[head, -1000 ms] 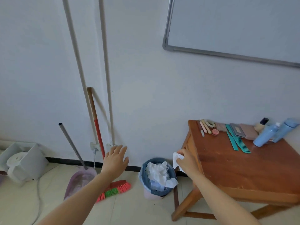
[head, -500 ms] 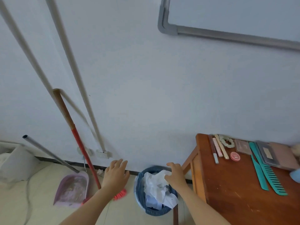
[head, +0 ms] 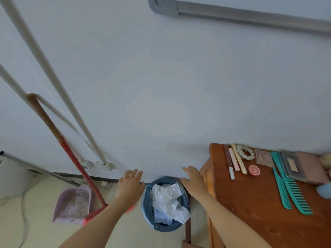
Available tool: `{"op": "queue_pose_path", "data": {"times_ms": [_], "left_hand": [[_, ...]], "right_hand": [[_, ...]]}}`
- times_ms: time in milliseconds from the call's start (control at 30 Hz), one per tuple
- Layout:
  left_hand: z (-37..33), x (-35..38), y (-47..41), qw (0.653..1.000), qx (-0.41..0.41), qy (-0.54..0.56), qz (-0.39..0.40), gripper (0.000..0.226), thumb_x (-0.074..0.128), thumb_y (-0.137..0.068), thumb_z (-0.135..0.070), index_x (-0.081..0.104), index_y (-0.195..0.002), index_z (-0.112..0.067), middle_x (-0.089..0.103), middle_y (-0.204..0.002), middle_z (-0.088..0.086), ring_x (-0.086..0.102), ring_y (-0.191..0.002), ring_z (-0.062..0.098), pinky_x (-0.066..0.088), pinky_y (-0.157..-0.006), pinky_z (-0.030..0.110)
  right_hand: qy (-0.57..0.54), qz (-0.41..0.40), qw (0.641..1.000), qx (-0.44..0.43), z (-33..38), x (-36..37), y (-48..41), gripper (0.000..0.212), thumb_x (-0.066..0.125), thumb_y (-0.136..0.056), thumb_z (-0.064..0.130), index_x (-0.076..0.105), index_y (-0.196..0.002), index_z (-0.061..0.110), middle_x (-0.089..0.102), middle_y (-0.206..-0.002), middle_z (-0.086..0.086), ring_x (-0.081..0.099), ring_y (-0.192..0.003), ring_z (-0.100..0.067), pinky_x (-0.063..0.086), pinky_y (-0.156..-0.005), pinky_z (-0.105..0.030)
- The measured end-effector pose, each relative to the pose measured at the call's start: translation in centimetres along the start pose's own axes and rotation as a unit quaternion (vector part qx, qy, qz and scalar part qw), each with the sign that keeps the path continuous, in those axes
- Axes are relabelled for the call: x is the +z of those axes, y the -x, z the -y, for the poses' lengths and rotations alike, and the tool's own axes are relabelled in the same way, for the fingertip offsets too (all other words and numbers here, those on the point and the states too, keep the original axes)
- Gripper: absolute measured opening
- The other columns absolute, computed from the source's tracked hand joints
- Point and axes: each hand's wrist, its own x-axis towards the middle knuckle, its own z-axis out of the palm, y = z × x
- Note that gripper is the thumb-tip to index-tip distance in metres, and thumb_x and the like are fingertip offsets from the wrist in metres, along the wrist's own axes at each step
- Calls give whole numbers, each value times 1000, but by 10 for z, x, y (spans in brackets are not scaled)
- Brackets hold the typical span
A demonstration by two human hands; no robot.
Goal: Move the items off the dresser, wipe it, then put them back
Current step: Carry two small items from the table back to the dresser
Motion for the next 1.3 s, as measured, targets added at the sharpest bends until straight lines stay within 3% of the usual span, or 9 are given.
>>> {"op": "queue_pose_path", "data": {"times_ms": [400, 567, 633, 700, 767, 867, 1033, 1167, 1300], "left_hand": [[-35, -93, 32, 977, 177, -16, -115, 48, 29, -99, -34, 22, -144, -20, 20, -153, -3, 13, -142, 20, 20, -113, 35], [-63, -105, 70, 949, 285, -6, -135, 48, 28, -99, -35, 22, -145, -21, 19, -154, -4, 13, -142, 17, 20, -113, 33], [-76, -100, 89, 939, 322, -5, -123, 56, 16, -94, -46, 23, -144, -21, 20, -154, -3, 14, -142, 17, 20, -113, 34], [-89, -95, 105, 927, 356, 16, -119, 83, -4, -74, -57, 27, -144, -22, 23, -153, -2, 16, -142, 18, 21, -113, 35], [-101, -91, 118, 918, 379, 24, -114, 83, -4, -74, -57, 28, -143, -23, 24, -152, -3, 17, -141, 17, 21, -113, 34], [-118, -87, 129, 908, 405, 2, -110, 50, 23, -97, -41, 23, -144, -25, 19, -154, -6, 13, -142, 15, 18, -114, 32], [-138, -87, 141, 900, 422, 4, -109, 54, 19, -92, -41, 26, -143, -24, 21, -153, -5, 13, -141, 17, 19, -113, 34], [-157, -86, 147, 900, 416, 14, -126, 82, 3, -70, -52, 32, -141, -23, 27, -150, -5, 19, -138, 16, 23, -110, 33], [-181, -76, 147, 914, 383, 10, -133, 51, 24, -93, -38, 34, -140, -22, 29, -149, -5, 21, -138, 16, 23, -109, 34]], "right_hand": [[-16, -199, 980, 5, 34, -87, 103, 43, 42, -95, 17, 39, -138, 17, 25, -150, -4, 20, -139, -16, 19, -111, -25], [9, -300, 953, 39, 32, -115, 174, 38, 48, -91, 16, 49, -130, 13, 47, -134, -4, 38, -127, -19, 31, -103, -26], [6, -325, 943, 65, 25, -118, 204, 39, 48, -91, 13, 49, -130, 14, 48, -131, -3, 39, -128, -19, 29, -104, -25], [6, -336, 936, 108, 17, -118, 233, 40, 47, -93, 17, 45, -133, 16, 43, -137, -2, 34, -131, -16, 27, -107, -25], [13, -347, 927, 139, 6, -118, 257, 41, 47, -94, 21, 43, -135, 17, 41, -140, -2, 33, -132, -14, 30, -107, -25], [24, -378, 911, 165, -5, -125, 287, 42, 48, -93, 21, 43, -134, 16, 43, -139, -2, 35, -129, -14, 34, -103, -22], [53, -415, 889, 186, -25, -138, 321, 38, 50, -92, 22, 49, -130, 16, 49, -135, -1, 36, -128, -14, 32, -103, -23], [60, -412, 892, 176, -43, -151, 327, 38, 50, -92, 22, 49, -130, 17, 48, -136, -1, 35, -129, -15, 32, -104, -25], [53, -404, 902, 142, -64, -165, 324, 37, 50, -92, 22, 50, -129, 17, 48, -134, -2, 36, -128, -16, 36, -100, -26]]}}
